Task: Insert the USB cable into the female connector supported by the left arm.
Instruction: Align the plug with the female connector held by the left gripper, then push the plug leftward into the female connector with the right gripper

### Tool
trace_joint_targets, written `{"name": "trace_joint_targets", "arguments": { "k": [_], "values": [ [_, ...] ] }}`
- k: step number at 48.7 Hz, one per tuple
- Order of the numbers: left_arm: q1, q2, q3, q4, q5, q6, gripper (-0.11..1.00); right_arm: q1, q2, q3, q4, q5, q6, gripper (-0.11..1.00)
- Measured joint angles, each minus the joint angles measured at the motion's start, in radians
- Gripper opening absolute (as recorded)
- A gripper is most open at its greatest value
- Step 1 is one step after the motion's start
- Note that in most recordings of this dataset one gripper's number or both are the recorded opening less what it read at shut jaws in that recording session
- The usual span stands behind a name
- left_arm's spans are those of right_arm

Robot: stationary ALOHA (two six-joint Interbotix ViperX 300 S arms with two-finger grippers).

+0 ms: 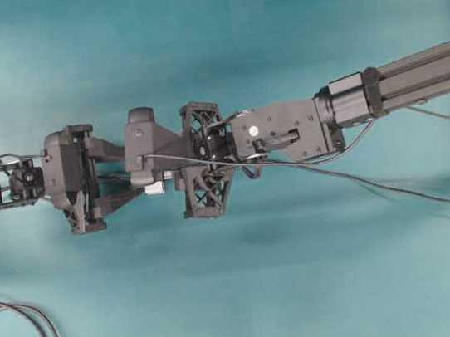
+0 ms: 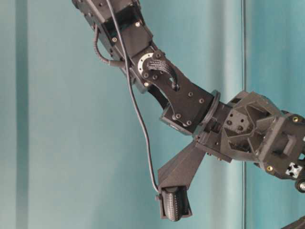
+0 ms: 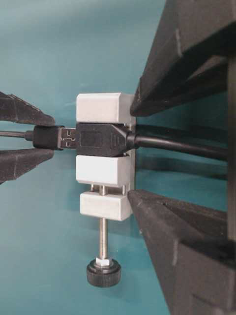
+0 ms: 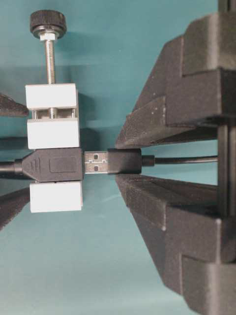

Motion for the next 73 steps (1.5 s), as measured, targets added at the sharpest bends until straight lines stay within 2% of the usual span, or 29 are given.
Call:
{"name": "trace_joint_targets", "arguments": {
  "k": [49, 63, 73],
  "values": [
    [0.0, 0.0, -0.011, 0.0, 0.005, 0.0, 0.73, 0.005, 0.018, -0.02, 0.0, -0.028, 0.002, 0.22],
    [-0.003, -0.003, -0.021, 0.002, 0.043, 0.0, 0.73, 0.005, 0.018, -0.026, 0.0, -0.028, -0.005, 0.22],
    [-0.003, -0.005, -0.021, 0.002, 0.049, 0.0, 0.73, 0.006, 0.02, -0.038, -0.026, -0.023, -0.009, 0.22]
  ]
}}
